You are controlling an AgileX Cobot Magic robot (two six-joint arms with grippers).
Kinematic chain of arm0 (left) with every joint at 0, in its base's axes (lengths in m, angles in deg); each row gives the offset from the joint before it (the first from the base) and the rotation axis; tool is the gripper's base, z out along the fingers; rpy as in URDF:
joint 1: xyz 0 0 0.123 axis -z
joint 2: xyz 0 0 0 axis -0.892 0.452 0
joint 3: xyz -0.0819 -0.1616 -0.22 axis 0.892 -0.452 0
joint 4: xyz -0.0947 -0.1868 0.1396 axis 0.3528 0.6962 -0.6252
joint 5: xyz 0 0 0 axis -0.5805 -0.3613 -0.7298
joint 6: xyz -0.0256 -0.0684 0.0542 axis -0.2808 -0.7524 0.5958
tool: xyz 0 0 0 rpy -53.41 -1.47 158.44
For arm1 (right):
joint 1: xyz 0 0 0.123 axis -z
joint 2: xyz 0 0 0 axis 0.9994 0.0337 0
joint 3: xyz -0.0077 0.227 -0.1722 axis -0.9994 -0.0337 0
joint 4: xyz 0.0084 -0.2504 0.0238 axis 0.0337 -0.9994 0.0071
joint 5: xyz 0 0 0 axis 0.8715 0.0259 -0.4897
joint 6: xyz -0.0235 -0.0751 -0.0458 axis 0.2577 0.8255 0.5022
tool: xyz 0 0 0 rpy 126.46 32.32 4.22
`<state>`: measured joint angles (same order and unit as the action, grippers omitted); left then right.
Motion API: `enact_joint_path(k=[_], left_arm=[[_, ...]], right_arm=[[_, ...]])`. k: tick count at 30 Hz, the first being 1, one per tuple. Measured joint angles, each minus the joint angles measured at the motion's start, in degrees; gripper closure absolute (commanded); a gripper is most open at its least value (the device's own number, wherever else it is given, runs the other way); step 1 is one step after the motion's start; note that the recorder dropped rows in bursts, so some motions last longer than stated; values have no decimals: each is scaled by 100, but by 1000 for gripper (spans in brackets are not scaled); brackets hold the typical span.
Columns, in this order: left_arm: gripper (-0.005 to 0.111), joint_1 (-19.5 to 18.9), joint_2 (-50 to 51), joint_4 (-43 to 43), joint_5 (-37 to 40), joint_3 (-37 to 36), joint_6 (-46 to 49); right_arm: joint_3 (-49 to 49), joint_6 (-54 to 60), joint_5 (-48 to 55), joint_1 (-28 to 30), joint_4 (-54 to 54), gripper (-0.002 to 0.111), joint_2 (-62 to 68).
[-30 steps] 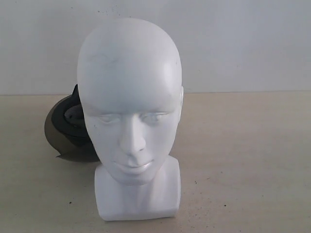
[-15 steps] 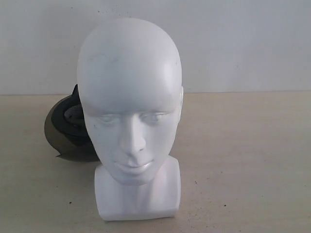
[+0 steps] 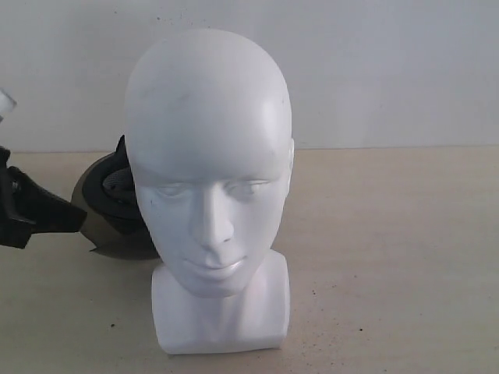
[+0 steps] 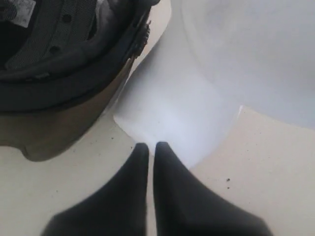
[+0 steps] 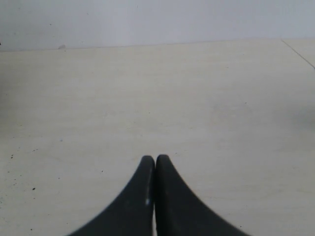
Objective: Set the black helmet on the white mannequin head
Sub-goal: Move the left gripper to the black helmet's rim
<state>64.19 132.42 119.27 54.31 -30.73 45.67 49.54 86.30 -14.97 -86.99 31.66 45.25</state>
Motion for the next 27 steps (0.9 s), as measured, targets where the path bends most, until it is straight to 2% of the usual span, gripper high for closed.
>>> enact_joint_path(k=[2,4,6,7,8,9,10,12,20,27], left_arm=[[102,0,412,268,-109,87,708],[96,0,788,581,-345,115,1528],[70,0,1178,1037,-471,124,2503],[61,0,1334,1439,-484,124,3045],[52,0,1424,1714,-510,124,3493],[50,0,1507,2044,-510,124,4218],[50,0,1592,2321,-549,124,4776],[50,0,1748,2515,-707,172,5195],[50,0,2368,2758,-794,457,5337],[50,0,2420,2514,-466,712,5337]], right_arm=[[0,0,0,0,0,108,0],[0,0,0,0,0,108,0],[0,0,0,0,0,108,0],[0,0,0,0,0,108,0],[0,0,0,0,0,108,0],[0,0,0,0,0,108,0],[0,0,0,0,0,108,0],[0,0,0,0,0,108,0],[0,0,0,0,0,108,0],[0,0,0,0,0,108,0]])
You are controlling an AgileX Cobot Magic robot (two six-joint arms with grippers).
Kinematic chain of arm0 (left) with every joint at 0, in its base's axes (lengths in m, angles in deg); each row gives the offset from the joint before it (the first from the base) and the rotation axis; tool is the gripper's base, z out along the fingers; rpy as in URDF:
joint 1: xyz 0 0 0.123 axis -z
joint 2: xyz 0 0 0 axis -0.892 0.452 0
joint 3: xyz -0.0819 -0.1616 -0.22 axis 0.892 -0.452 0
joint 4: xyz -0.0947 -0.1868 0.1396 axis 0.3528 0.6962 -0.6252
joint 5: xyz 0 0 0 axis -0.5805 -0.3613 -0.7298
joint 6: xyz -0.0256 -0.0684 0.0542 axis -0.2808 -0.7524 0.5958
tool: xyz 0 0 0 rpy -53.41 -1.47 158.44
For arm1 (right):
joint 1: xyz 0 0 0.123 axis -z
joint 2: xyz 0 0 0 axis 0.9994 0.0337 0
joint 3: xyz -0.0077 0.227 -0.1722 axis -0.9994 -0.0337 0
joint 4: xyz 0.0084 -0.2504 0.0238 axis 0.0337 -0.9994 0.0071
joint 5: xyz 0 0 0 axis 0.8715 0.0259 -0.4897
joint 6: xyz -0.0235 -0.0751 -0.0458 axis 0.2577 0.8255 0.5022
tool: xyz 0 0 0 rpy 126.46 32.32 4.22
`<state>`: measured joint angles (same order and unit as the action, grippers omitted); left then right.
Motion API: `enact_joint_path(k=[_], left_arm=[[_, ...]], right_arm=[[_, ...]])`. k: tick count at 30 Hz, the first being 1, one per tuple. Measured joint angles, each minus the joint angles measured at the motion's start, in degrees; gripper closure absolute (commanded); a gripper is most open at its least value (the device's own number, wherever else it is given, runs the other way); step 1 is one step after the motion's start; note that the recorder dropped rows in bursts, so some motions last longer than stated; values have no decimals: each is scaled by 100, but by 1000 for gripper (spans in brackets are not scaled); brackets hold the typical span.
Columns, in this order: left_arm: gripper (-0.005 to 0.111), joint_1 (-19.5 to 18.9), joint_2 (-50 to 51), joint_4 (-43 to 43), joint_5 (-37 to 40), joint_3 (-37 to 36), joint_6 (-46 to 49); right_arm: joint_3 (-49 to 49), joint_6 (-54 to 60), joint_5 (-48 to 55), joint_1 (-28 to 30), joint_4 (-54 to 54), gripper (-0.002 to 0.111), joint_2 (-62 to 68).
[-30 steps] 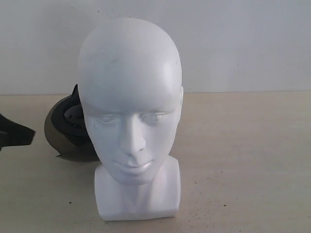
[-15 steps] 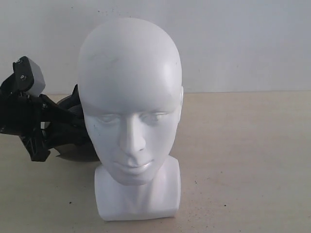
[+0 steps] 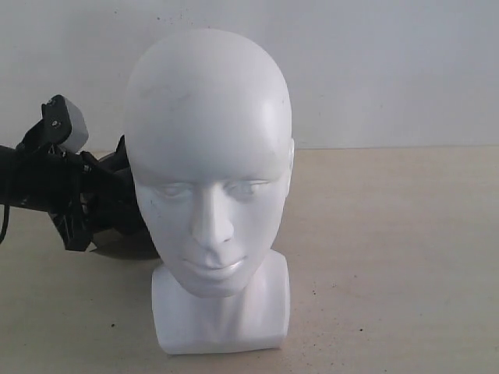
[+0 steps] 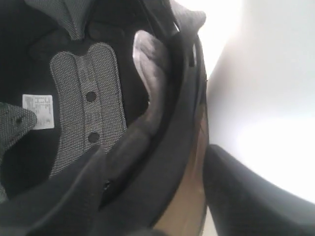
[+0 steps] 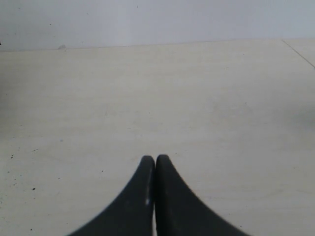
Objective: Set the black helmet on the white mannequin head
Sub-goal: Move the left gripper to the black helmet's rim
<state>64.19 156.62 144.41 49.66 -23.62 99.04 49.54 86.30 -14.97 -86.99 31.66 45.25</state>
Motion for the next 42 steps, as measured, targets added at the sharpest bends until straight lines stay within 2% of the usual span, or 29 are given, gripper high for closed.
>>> enact_joint_path(k=[9,15,20,23,28,36,42], left_arm=[[50,0,246,-41,39,214,0],[50,10,435,-537,0,242,0],[51,22,520,-588,-111,284,0],[62,22,605,-588,-173,320,0],[101,44,750,-630,-337,332,0],[102,24,596,-685,-750,332,-122],[102,24,268,-1560,-674,322,-970]], right_arm=[[0,0,0,0,0,108,0],[0,0,0,0,0,108,0],[0,0,0,0,0,108,0],[0,0,0,0,0,108,0],[0,0,0,0,0,108,0],[0,0,0,0,0,108,0],[0,0,0,0,0,108,0]])
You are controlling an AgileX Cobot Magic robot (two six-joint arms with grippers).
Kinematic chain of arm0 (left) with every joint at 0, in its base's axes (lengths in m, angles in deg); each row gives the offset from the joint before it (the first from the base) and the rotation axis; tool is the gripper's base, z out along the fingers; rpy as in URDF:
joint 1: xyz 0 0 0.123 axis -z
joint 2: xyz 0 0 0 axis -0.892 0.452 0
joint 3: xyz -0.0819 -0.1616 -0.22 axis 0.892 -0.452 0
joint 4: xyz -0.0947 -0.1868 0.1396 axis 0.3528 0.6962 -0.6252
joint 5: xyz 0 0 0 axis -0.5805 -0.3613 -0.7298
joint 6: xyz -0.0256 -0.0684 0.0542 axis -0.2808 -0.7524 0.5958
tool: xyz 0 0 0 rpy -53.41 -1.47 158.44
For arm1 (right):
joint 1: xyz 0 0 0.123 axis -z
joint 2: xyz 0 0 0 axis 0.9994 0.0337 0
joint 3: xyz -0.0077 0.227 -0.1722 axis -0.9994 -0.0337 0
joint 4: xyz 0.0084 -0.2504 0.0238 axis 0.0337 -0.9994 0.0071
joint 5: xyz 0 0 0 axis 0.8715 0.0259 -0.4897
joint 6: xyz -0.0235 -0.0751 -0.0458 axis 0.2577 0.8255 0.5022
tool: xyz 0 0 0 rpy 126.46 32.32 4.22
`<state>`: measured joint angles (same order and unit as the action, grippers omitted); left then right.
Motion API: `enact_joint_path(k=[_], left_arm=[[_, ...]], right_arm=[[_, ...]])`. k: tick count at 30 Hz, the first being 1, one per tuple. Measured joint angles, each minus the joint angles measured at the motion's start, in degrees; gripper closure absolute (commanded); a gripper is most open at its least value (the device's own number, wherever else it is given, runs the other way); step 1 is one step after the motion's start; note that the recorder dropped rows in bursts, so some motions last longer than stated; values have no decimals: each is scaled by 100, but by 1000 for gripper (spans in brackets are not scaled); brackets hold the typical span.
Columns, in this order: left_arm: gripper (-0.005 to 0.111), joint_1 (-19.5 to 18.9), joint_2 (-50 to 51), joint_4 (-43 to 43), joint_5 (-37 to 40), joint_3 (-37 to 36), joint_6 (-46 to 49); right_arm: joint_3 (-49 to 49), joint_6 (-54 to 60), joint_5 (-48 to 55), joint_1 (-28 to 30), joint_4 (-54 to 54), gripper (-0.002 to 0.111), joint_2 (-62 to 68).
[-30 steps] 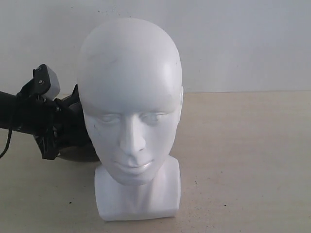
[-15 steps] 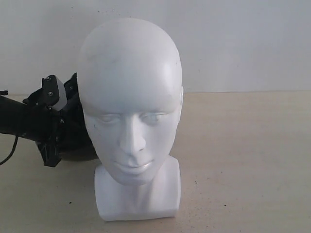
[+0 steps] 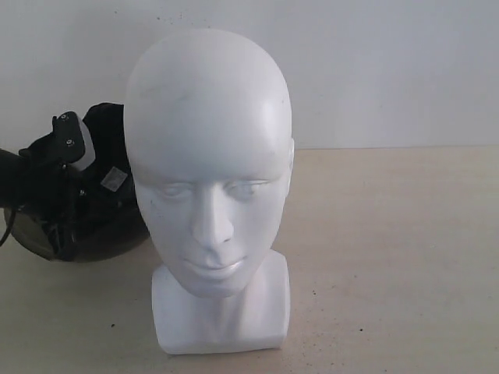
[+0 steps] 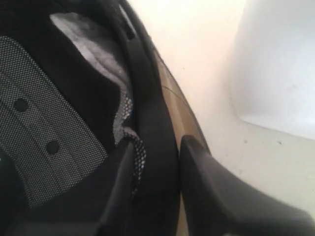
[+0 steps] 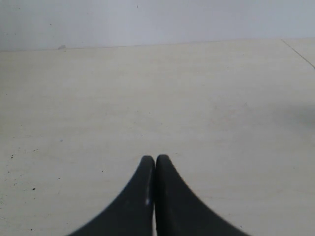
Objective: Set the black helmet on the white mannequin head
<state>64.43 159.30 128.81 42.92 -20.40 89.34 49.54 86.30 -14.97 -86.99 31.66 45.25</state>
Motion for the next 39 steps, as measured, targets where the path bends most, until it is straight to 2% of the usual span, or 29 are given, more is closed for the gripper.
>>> enact_joint_path(k=[6,11,18,30,39], left_arm=[[102,0,-418,-925,260,-10,-1196],[102,0,-899,-1303,407,-337,-1926],[102,0,-1644,-1259,370,-1106,-2251],[102,0,-3849,-1602,312,-2425,-3615],[102,0,-4857,-1592,374,-3077,-3929]], right_arm=[[0,0,0,0,0,108,0],[0,0,0,0,0,108,0],[0,0,0,0,0,108,0],[0,0,0,0,0,108,0],[0,0,0,0,0,108,0]])
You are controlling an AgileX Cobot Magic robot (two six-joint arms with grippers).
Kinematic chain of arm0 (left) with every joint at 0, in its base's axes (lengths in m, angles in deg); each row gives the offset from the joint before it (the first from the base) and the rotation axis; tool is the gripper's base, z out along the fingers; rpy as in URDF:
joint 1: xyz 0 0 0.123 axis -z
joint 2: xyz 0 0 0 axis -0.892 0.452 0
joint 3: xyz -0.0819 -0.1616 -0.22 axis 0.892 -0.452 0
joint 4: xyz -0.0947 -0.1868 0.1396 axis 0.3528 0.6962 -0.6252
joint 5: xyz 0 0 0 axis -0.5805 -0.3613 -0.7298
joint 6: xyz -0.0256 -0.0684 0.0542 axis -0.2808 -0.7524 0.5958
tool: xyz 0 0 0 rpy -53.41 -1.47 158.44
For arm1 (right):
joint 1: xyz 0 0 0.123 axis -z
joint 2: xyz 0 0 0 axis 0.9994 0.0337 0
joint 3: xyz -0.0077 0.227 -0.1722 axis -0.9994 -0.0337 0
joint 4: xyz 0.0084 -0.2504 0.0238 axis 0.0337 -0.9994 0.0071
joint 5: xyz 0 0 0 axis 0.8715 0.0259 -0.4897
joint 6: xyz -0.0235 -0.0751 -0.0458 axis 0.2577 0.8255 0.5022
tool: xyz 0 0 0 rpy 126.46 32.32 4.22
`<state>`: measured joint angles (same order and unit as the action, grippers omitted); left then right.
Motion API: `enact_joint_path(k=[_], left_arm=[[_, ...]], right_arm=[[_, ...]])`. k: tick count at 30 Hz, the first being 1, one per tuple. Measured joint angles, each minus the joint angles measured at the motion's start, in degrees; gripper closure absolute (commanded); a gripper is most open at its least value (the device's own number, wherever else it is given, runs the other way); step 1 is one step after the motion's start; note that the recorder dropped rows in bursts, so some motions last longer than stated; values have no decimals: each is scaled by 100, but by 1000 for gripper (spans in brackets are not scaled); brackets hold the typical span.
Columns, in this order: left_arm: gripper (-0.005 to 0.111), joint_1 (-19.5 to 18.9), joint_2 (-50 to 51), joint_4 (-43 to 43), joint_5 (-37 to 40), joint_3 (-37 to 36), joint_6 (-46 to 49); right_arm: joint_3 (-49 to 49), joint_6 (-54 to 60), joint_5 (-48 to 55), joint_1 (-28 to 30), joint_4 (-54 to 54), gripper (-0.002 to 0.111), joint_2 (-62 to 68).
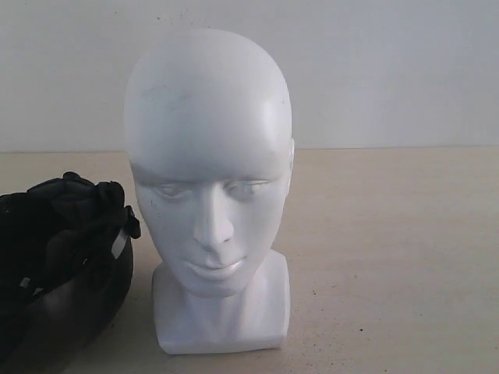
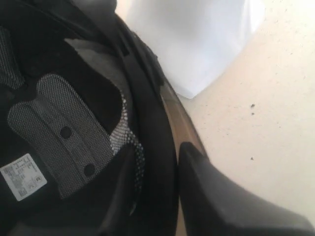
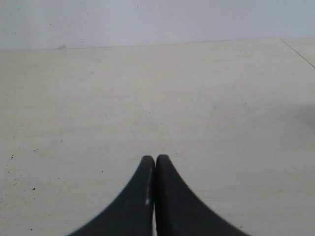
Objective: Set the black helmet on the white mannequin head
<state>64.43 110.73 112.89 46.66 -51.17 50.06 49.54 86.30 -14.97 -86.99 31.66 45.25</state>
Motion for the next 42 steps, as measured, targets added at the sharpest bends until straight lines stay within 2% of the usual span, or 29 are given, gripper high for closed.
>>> enact_joint_path(k=[16,18,22,25,42], left_arm=[[102,0,-88,-44,141,-63,-26],[96,0,-88,-54,151,-63,-26],[72,0,-88,-54,151,-63,-26],[61,0,-88,-54,151,-71,-36],[60,0,-88,-8,114,-85,-83]], right_arm=[[0,0,0,0,0,108,0],[0,0,0,0,0,108,0],[0,0,0,0,0,108,0],[0,0,0,0,0,108,0],[0,0,0,0,0,108,0]])
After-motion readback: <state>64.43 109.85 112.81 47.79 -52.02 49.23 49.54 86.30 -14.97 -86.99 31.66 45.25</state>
